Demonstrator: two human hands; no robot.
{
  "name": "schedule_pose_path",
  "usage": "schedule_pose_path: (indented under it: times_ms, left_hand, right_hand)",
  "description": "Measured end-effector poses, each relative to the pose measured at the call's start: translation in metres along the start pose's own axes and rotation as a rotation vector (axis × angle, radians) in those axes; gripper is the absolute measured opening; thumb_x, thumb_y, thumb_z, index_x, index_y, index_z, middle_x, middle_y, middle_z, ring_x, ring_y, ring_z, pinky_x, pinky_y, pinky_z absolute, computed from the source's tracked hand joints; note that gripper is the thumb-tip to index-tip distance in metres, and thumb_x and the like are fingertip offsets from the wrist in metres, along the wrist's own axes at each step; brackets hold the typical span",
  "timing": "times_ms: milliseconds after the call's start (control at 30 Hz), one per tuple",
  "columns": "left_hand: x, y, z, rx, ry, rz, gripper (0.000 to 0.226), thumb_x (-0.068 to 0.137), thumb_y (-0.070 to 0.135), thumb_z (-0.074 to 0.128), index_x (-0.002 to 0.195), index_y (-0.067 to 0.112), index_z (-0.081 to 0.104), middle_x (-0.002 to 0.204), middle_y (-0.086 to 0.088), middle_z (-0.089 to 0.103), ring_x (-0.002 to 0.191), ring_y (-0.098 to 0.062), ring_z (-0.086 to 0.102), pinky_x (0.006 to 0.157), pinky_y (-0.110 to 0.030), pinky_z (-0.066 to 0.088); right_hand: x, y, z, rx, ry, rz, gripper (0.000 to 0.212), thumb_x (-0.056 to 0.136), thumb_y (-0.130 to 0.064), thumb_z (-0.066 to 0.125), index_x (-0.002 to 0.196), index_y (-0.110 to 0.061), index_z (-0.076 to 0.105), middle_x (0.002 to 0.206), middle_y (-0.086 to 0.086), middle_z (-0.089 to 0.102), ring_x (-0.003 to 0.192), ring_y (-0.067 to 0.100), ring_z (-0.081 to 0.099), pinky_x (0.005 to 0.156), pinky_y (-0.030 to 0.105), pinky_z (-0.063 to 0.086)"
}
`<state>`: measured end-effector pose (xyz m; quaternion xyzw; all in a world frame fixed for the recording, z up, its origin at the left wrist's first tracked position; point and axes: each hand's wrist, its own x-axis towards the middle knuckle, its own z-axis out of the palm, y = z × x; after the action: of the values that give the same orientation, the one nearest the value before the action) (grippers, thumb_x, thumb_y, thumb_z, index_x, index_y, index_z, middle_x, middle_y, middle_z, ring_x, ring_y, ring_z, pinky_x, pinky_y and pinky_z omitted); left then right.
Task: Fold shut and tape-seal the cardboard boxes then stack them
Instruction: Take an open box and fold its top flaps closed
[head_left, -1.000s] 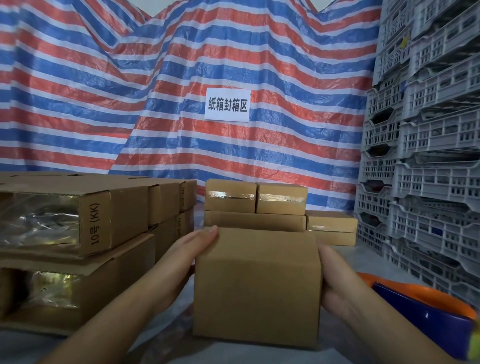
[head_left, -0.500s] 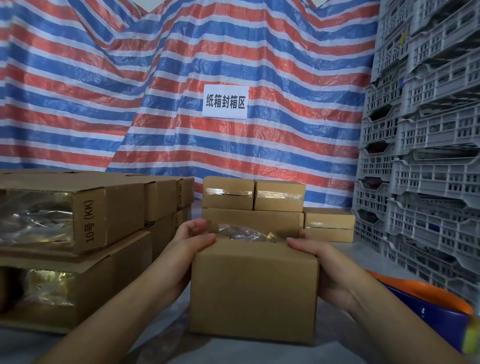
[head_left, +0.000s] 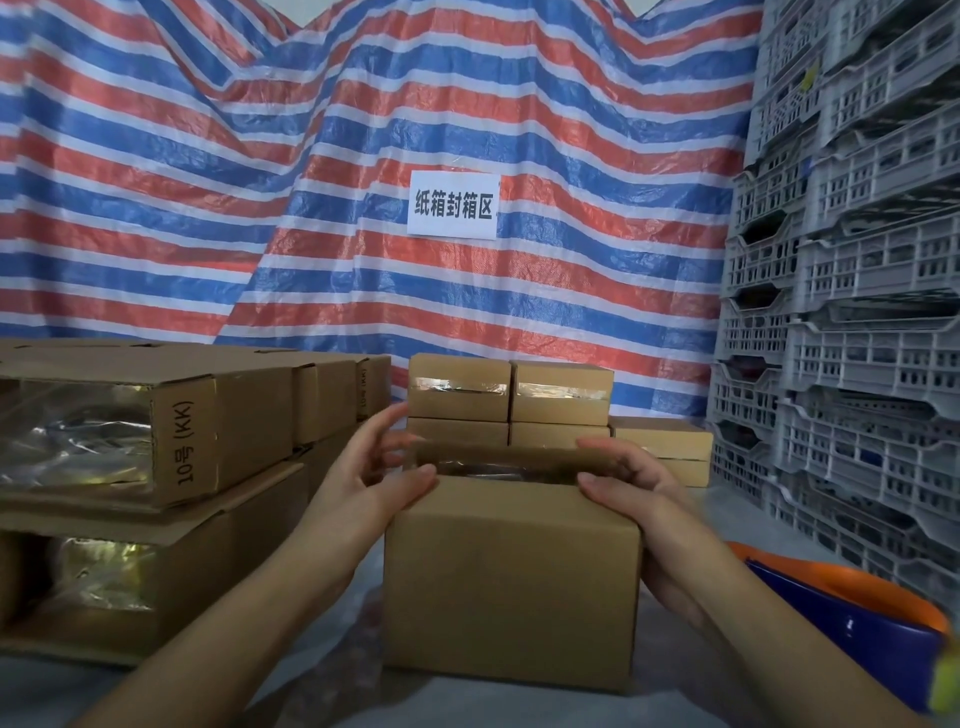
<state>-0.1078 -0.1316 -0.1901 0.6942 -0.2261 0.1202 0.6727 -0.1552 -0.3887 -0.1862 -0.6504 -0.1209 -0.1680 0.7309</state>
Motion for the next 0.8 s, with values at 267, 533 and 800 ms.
schedule_pose_path:
  times_ms: [267, 533, 800]
  left_hand:
    - [-0.001, 0.000, 0.002, 0.069, 0.024, -0.065, 0.014, 0.092, 0.022, 0.064, 0.093, 0.023, 0.078, 0.096, 0.008, 0.071, 0.094, -0.008, 0.063, 0.076, -0.023, 0.042]
    - [-0.003, 0.039, 0.012, 0.730, 0.017, 0.067, 0.015, 0.096, 0.032, 0.059, 0.106, 0.033, 0.070, 0.107, 0.013, 0.066, 0.107, -0.010, 0.057, 0.099, -0.041, 0.047]
    - [-0.006, 0.074, 0.075, 1.306, -0.547, 0.185, 0.081, 0.091, 0.074, 0.029, 0.156, 0.032, 0.007, 0.165, 0.006, 0.005, 0.151, -0.018, 0.006, 0.120, -0.046, 0.007]
  right_hand:
    - [0.004, 0.004, 0.001, -0.106, 0.096, 0.026, 0.015, 0.085, -0.006, 0.069, 0.078, -0.013, 0.081, 0.098, 0.002, 0.077, 0.101, 0.023, 0.067, 0.086, 0.036, 0.051]
    - [0.000, 0.001, 0.000, -0.143, 0.128, 0.079, 0.010, 0.087, -0.012, 0.071, 0.090, -0.011, 0.081, 0.097, 0.008, 0.077, 0.106, 0.031, 0.065, 0.098, 0.045, 0.049]
    - [0.000, 0.002, -0.002, -0.135, 0.116, 0.096, 0.008, 0.086, -0.014, 0.073, 0.088, -0.015, 0.081, 0.099, 0.010, 0.076, 0.104, 0.033, 0.068, 0.089, 0.045, 0.055]
